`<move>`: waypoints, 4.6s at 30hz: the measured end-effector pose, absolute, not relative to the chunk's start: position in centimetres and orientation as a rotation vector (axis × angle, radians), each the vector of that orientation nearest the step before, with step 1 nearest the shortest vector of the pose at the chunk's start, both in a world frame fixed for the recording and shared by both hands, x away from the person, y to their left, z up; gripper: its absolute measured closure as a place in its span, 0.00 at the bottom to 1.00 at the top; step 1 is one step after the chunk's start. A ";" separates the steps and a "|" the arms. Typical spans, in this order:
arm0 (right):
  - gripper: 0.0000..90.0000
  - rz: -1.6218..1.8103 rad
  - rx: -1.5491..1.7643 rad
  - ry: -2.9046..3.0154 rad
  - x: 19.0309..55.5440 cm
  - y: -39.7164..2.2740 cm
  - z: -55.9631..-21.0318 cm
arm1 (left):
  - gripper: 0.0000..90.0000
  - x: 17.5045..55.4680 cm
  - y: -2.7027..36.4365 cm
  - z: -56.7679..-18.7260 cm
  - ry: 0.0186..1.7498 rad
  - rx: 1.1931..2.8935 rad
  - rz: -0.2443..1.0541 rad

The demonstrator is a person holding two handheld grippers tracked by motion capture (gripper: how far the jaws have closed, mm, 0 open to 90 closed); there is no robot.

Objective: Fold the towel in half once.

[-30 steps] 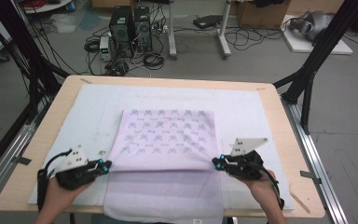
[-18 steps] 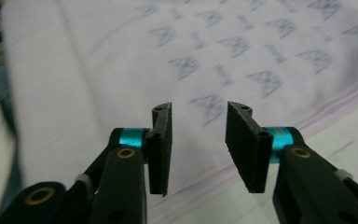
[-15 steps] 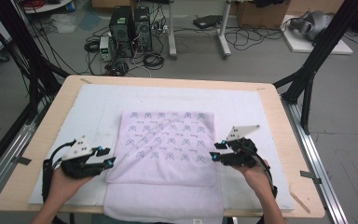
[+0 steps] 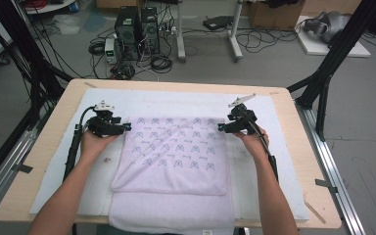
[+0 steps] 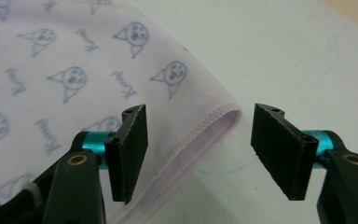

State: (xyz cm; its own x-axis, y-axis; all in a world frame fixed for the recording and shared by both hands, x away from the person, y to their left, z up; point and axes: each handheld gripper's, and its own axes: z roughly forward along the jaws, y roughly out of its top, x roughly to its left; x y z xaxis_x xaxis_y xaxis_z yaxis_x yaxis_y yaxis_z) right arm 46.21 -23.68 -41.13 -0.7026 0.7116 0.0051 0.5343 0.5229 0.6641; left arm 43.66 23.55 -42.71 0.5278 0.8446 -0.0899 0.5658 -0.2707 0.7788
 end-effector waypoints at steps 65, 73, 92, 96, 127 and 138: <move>0.47 1.091 0.808 2.575 34.2 -23.0 -39.8 | 0.62 31.9 24.0 -42.6 0.819 2.050 0.474; 0.54 1.077 0.819 2.584 33.4 -23.3 -41.3 | 0.63 32.0 23.6 -43.3 0.813 2.125 0.443; 0.95 1.044 0.758 2.671 33.6 -22.4 -43.2 | 0.97 32.0 22.7 -43.6 0.773 2.165 0.435; 0.96 1.083 0.760 2.653 33.6 -22.8 -42.5 | 0.98 31.5 23.3 -42.3 0.772 2.098 0.441; 0.64 1.142 0.607 2.779 27.2 -23.1 -43.3 | 0.72 24.5 22.6 -44.7 0.629 2.171 0.275; 0.96 1.149 0.664 2.767 27.0 -22.9 -43.7 | 0.98 24.7 22.8 -44.4 0.669 2.159 0.261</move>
